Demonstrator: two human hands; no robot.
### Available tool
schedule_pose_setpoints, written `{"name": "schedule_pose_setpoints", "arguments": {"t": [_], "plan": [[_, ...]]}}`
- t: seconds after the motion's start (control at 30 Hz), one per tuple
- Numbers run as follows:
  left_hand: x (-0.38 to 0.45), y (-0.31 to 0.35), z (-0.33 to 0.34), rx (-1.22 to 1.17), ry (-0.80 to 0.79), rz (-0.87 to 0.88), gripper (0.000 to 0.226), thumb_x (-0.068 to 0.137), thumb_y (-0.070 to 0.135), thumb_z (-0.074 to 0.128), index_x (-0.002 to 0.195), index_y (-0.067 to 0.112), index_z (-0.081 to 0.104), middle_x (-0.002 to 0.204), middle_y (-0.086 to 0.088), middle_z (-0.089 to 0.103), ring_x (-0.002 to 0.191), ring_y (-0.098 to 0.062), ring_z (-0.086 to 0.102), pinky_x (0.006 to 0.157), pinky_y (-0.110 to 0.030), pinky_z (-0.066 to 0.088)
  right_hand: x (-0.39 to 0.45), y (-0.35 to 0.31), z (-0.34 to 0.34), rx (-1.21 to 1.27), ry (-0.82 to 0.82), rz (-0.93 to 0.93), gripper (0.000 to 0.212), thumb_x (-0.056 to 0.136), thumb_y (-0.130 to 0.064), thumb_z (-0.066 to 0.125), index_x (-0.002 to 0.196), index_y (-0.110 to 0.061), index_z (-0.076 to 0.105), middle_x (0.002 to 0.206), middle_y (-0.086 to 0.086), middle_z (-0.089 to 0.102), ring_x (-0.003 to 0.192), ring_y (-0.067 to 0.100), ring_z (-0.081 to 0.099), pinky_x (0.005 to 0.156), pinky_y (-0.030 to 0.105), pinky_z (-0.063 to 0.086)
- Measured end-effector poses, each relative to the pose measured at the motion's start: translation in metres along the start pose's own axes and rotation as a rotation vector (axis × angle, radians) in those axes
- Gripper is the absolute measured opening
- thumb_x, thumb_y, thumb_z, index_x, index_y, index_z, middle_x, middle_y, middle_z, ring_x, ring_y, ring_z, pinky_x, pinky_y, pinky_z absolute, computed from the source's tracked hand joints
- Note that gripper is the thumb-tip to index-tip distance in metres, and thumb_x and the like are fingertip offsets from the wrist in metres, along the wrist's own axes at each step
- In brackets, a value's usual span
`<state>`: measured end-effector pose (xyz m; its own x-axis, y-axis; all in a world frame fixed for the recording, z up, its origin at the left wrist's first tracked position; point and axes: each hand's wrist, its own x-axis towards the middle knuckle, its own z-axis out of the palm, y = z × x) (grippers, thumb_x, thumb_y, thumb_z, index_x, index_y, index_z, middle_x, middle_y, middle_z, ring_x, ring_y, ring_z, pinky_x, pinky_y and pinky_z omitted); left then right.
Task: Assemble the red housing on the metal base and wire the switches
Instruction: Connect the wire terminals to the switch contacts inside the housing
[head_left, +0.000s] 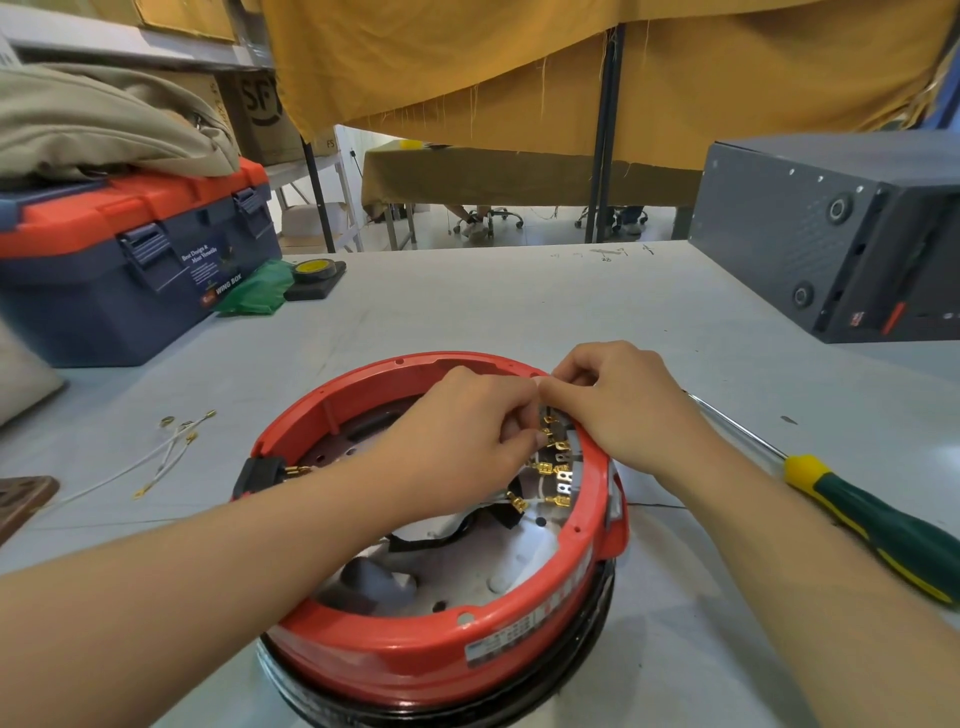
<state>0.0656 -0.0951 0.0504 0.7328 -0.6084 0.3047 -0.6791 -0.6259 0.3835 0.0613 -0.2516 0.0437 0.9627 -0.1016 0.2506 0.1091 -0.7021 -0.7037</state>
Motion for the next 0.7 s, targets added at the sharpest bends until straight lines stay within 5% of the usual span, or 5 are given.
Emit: {"name": "schedule_pose_setpoints", "arguments": {"t": [0.1,0.27,0.43,0.7], "plan": [[-0.001,0.000,0.001,-0.007,0.004,0.014,0.015,0.085,0.014,0.061,0.071,0.015,0.057,0.059,0.001,0.060,0.057,-0.011,0.054,0.057,-0.033,0.043,0.000,0.001,0.000,-0.008,0.007,0.002,0.023,0.082,-0.037,0.063,0.082,-0.015,0.069,0.074,0.000,0.067,0.074,0.014,0.061,0.067,0.030,0.048],[0.002,-0.002,-0.008,-0.138,-0.083,-0.050,0.010,0.084,0.016,0.065,0.074,0.015,0.064,0.055,0.008,0.056,0.054,-0.001,0.051,0.054,-0.011,0.036,0.001,0.003,0.000,-0.017,0.005,-0.012,0.025,0.081,-0.040,0.063,0.081,-0.016,0.069,0.072,-0.003,0.065,0.067,0.005,0.057,0.054,0.017,0.040],[0.001,-0.004,-0.017,-0.205,-0.180,-0.086,0.018,0.089,0.006,0.054,0.087,0.015,0.069,0.066,0.004,0.068,0.060,-0.003,0.064,0.061,-0.010,0.045,0.003,0.006,-0.003,-0.125,0.005,-0.012,0.034,0.080,-0.053,0.060,0.078,-0.019,0.065,0.072,-0.007,0.060,0.072,0.008,0.055,0.058,0.022,0.040],[0.002,-0.006,-0.020,-0.070,-0.165,-0.017,0.014,0.088,0.013,0.061,0.092,0.022,0.071,0.075,0.005,0.069,0.070,-0.007,0.060,0.066,-0.017,0.044,0.001,0.003,-0.008,-0.188,-0.029,-0.006,0.041,0.083,-0.057,0.054,0.067,-0.021,0.064,0.064,-0.006,0.057,0.066,0.009,0.052,0.053,0.025,0.037]]}}
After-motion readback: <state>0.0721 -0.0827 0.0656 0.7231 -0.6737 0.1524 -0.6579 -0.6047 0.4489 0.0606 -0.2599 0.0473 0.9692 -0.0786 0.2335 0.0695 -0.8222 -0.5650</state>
